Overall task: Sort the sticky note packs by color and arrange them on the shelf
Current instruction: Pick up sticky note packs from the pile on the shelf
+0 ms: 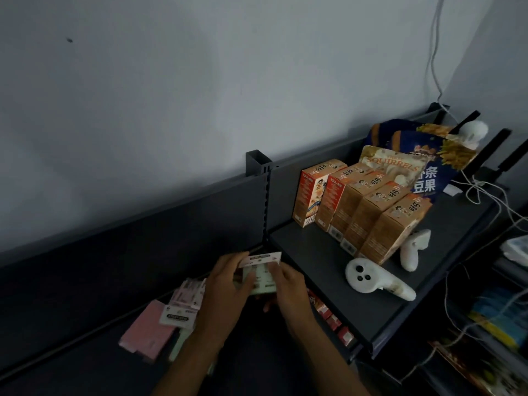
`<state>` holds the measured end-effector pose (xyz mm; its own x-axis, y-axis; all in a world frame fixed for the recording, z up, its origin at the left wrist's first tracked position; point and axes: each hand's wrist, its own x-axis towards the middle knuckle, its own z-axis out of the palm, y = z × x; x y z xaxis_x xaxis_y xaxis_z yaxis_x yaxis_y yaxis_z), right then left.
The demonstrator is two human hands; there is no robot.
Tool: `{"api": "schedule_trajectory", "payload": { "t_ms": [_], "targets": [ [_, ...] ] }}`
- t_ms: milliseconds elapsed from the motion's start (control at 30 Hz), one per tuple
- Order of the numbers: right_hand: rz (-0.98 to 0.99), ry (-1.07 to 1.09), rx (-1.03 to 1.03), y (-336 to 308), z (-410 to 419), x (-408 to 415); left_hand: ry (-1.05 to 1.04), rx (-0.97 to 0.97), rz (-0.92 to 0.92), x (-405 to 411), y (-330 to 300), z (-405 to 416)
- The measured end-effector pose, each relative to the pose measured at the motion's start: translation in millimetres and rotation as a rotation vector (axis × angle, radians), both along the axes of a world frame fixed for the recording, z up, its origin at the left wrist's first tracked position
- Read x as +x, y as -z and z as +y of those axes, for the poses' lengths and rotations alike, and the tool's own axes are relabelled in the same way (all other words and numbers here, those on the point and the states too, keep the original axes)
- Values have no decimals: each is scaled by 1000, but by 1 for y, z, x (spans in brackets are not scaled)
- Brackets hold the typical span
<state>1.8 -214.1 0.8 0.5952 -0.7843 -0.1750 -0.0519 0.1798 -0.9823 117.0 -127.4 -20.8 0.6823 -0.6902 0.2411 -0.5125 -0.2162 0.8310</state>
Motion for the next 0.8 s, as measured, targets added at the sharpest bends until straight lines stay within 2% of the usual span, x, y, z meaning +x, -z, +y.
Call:
{"api": "schedule_trajectory", "payload": {
  "t_ms": [100, 433, 500, 567, 633, 800],
  "targets": [
    [-39, 3, 7, 4, 0, -7, -29, -17, 32, -6, 0, 1],
    [-138, -15, 19, 2, 0, -14, -27, 87, -154, -29, -17, 3],
    [-158, -10, -29, 3, 1, -13, -7, -12, 6, -39, -32, 4],
    [-108, -16, -200, 7, -3, -15, -3, -107, 202, -44, -34, 3],
    [-46, -51, -317, 10, -7, -15, -70, -142, 225, -42, -28, 4],
    [-89, -73, -251, 4, -3, -15, -197, -208, 234, -49, -29, 19]
  ]
}}
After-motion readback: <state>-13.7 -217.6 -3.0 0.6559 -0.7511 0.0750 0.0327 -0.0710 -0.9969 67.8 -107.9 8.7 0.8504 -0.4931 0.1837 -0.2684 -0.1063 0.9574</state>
